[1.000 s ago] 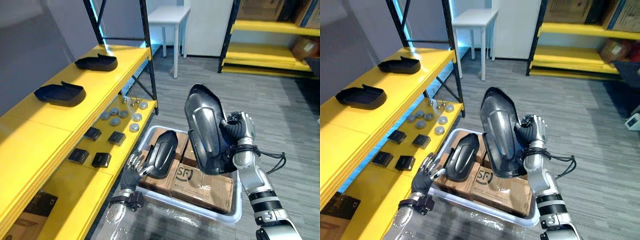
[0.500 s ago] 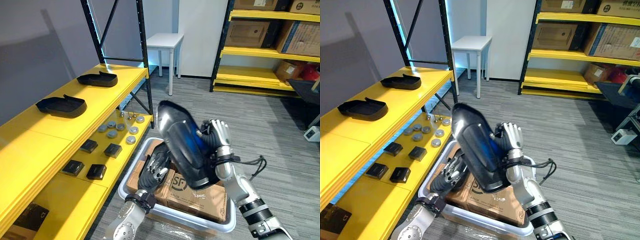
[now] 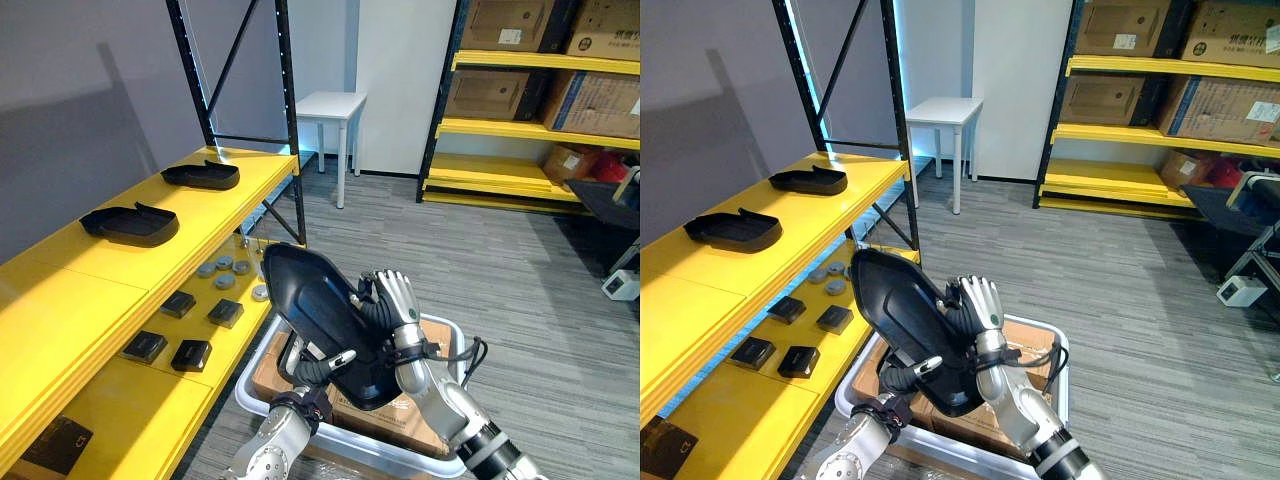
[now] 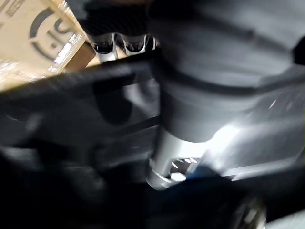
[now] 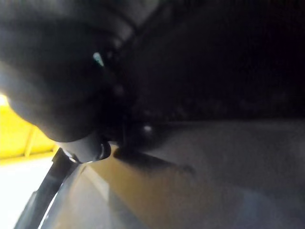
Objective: Walk over and take plastic housings, then place them on the shelf
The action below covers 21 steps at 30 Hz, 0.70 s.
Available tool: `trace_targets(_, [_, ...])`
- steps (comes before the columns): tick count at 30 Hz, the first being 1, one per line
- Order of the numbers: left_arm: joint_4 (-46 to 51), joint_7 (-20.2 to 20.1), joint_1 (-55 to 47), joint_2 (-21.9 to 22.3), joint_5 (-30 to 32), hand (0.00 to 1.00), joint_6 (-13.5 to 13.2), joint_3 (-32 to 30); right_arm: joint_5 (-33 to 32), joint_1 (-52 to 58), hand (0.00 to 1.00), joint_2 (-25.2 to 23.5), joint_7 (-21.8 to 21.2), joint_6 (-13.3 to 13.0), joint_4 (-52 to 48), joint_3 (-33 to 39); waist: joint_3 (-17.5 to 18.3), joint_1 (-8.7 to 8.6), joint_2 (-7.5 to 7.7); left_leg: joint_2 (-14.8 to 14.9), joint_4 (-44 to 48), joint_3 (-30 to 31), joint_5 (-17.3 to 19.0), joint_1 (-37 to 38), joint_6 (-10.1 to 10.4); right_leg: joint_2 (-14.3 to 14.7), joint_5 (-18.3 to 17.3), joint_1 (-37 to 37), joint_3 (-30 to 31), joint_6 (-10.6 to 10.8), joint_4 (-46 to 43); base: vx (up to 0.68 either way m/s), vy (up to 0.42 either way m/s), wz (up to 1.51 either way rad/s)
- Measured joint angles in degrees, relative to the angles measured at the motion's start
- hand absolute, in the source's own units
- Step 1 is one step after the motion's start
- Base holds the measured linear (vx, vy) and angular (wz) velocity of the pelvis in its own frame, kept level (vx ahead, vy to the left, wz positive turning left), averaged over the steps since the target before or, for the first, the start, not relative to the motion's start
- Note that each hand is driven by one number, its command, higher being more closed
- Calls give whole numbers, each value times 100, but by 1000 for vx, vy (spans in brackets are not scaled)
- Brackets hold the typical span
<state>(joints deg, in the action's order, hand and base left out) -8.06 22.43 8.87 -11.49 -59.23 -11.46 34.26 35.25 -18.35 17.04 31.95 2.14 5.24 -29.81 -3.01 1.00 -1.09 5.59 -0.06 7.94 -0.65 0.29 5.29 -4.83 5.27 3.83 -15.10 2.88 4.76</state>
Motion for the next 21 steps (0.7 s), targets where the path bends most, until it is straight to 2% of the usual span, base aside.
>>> trace_targets(1, [3,180,0,159,65,100,-183,-126,-174,93,100,66,89,0,1,-18,0,6,0,-2,-3,20,-1,-7,0,0,0,5,-20,0,0,-2,-1,9])
trace_targets(2, [2,341,3,234,201,100,-245,-188,-297,143,100,78,167,0,-1,-24,1,0,0,-5,-4,63,-4,-30,2,-1,-1,6,-56,0,-1,-5,-4,16])
trace_targets(7, [2,786,15,503,651,100,-372,-424,-686,172,100,79,450,-2,36,-137,-1,16,0,-3,-101,395,-261,-320,66,-10,-61,26,-683,-32,-8,-13,-40,62])
trace_targets(8, [3,818,19,531,709,100,-375,-498,-799,165,100,76,506,-2,74,-188,0,15,-1,87,-176,-40,-267,-411,-57,-25,-72,53,-957,-53,-25,-15,-29,97])
trace_targets(9, [5,819,22,557,776,100,-375,-537,-798,126,100,72,528,-2,81,-188,-1,-19,-2,191,-182,-443,-251,-461,-76,-35,-78,76,-1115,-58,-32,-15,-9,111])
trace_targets(10, [9,819,23,635,883,100,-377,-629,-798,64,100,66,551,-3,110,-190,-8,-10,2,389,-159,-1297,-253,-556,-103,-85,-118,81,-1376,-35,-68,-6,-6,100])
trace_targets(11, [9,820,24,673,890,100,-380,-669,-797,32,100,55,563,-7,146,-193,-11,-8,-2,488,-109,-1727,-265,-615,-140,-123,-153,78,-1498,-9,-116,-7,10,131])
trace_targets(12, [10,825,23,745,895,100,-380,-785,-797,-59,100,27,583,-40,265,-218,-12,-5,-6,755,117,-2796,-334,-747,-255,-224,-284,43,-1801,81,-330,28,40,112])
trace_targets(13, [25,824,23,749,895,100,-383,-845,-797,-152,0,-16,586,-42,292,-241,-13,17,-5,902,254,-3375,-386,-784,-330,-305,-359,3,-1923,120,-472,54,65,100])
trace_targets(15, [70,811,20,747,895,100,-392,-976,-797,-245,0,-182,591,-43,384,-247,-14,100,-7,982,407,-4089,-497,-790,-460,-484,-426,-30,-2085,208,-635,123,132,54])
trace_targets(16, [143,753,-16,724,894,100,-394,-1081,-795,-308,0,-321,607,-44,419,-249,-14,193,-6,869,357,-4116,-575,-762,-344,-593,-435,-17,-2107,230,-640,127,170,36])
trace_targets(17, [215,726,-69,698,894,100,-394,-1127,-795,-336,0,-393,607,-48,423,-251,-14,211,-2,790,294,-4111,-587,-730,-310,-649,-434,10,-2127,239,-639,118,189,25])
trace_targets(18, [417,701,-224,649,927,100,-393,-1207,-795,-356,0,-518,607,-109,419,-263,-9,240,17,606,161,-4095,-603,-635,-292,-785,-436,84,-2178,251,-644,132,193,29])
trace_targets(19, [606,685,-382,631,1034,100,-392,-1285,-802,-341,0,-609,605,-206,408,-276,-30,289,54,394,59,-4069,-570,-506,-294,-1022,-532,169,-2264,366,-817,176,236,39])
trace_targets(20, [652,683,-438,630,1113,100,-388,-1305,-836,-320,0,-631,600,-245,403,-277,-34,290,75,279,37,-4022,-529,-448,-297,-1188,-618,206,-2362,446,-1019,167,199,56])
trace_targets(21, [684,682,-467,636,1227,100,-368,-1317,-988,-272,0,-623,597,-312,381,-269,-46,278,102,97,38,-3868,-402,-366,-302,-1475,-756,261,-2521,531,-1459,181,205,93])
